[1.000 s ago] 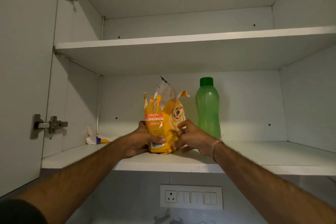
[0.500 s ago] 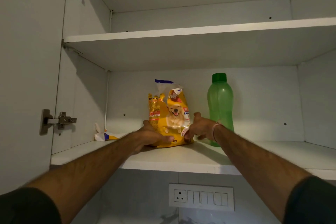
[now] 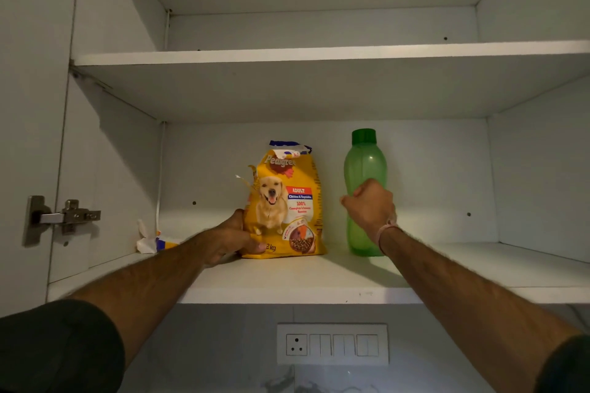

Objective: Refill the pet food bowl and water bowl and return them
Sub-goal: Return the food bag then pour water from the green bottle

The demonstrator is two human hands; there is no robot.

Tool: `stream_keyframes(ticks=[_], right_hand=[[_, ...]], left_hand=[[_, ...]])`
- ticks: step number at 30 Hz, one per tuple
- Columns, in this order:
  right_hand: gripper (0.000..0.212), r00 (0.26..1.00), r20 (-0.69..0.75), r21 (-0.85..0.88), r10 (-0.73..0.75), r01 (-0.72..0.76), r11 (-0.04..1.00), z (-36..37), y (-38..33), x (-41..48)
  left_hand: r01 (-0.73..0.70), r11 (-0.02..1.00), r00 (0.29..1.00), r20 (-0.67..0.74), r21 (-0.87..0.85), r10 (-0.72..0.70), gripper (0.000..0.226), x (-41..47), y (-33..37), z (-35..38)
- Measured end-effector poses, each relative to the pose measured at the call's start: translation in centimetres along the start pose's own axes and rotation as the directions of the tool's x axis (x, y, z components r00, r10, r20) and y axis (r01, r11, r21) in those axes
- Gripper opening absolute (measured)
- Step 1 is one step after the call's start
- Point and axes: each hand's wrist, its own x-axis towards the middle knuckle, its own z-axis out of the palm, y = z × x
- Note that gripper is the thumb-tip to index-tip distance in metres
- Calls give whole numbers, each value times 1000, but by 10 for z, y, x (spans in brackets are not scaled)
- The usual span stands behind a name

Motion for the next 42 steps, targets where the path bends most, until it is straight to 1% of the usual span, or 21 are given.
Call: stream_keyframes(ticks=[2, 3, 4, 5, 7, 8, 9, 12, 14, 16, 18, 20, 23, 26, 28, 30, 33, 35, 37, 39, 42], right_hand=[[43, 988, -155, -37, -12, 6, 999, -6, 14, 9], [56, 983, -186, -45, 4, -13, 999, -7, 20, 13], [69, 985, -168, -28, 50, -55, 998, -6, 25, 17], [80, 989, -102, 31, 109, -106, 994, -5, 28, 20], [95, 977, 97, 199, 189, -205, 958, -1, 32, 22], [96, 964, 172, 242, 201, -239, 940, 0, 35, 22], [95, 958, 202, 242, 203, -250, 937, -1, 36, 22], [90, 961, 192, 196, 201, -238, 951, -8, 35, 19], [90, 953, 224, 179, 204, -246, 953, -15, 32, 14], [92, 944, 263, 167, 200, -248, 954, -22, 30, 8], [91, 940, 294, 183, 172, -232, 955, -32, 26, -2], [89, 938, 321, 213, 128, -203, 956, -44, 20, -13], [84, 941, 333, 259, 64, -157, 953, -62, 12, -33], [81, 945, 328, 328, 3, -118, 937, -80, 4, -56], [81, 943, 331, 380, -35, -99, 920, -93, 0, -69], [83, 941, 329, 425, -76, -76, 902, -106, -3, -80], [88, 935, 327, 458, -137, -30, 888, -127, -2, -95], [89, 923, 349, 463, -163, -18, 886, -141, 4, -104], [91, 907, 387, 461, -167, -34, 887, -152, 14, -114], [93, 884, 438, 449, -163, -58, 891, -161, 31, -125], [94, 841, 522, 415, -140, -106, 904, -170, 68, -143]], left_hand=[[53, 992, 994, -106, 116, -41, 92, -1, 1, 2], [83, 978, 986, -157, 193, -52, 96, -3, 1, 2], [105, 961, 980, -193, 255, -56, 99, -4, 1, 3], [121, 948, 974, -218, 294, -57, 102, -7, 1, 4], [151, 934, 963, -263, 325, -64, 107, -14, 3, 7], [166, 929, 955, -289, 332, -68, 108, -17, 4, 9], [179, 927, 946, -318, 328, -70, 109, -21, 6, 11], [156, 947, 918, -395, 282, -34, 104, -32, 13, 19], [74, 963, 887, -459, 260, 55, 92, -39, 17, 25], [-15, 973, 832, -537, 231, 141, 77, -46, 23, 31], [-86, 976, 791, -581, 201, 189, 61, -55, 31, 41], [-148, 973, 770, -597, 179, 226, 46, -64, 40, 54], [-255, 964, 765, -594, 73, 248, 32, -81, 60, 79], [-333, 941, 784, -573, -65, 238, 32, -101, 92, 106], [-354, 925, 822, -517, -137, 238, 39, -113, 118, 122], [-402, 890, 851, -448, -217, 275, 44, -127, 144, 136], [-461, 804, 874, -349, -375, 338, 46, -147, 177, 152], [-472, 748, 882, -251, -467, 400, 52, -155, 190, 161], [-481, 731, 873, -195, -484, 446, 57, -160, 196, 170], [-492, 750, 869, -195, -442, 455, 52, -164, 195, 181], [-453, 798, 890, -148, -397, 432, 59, -166, 178, 202]])
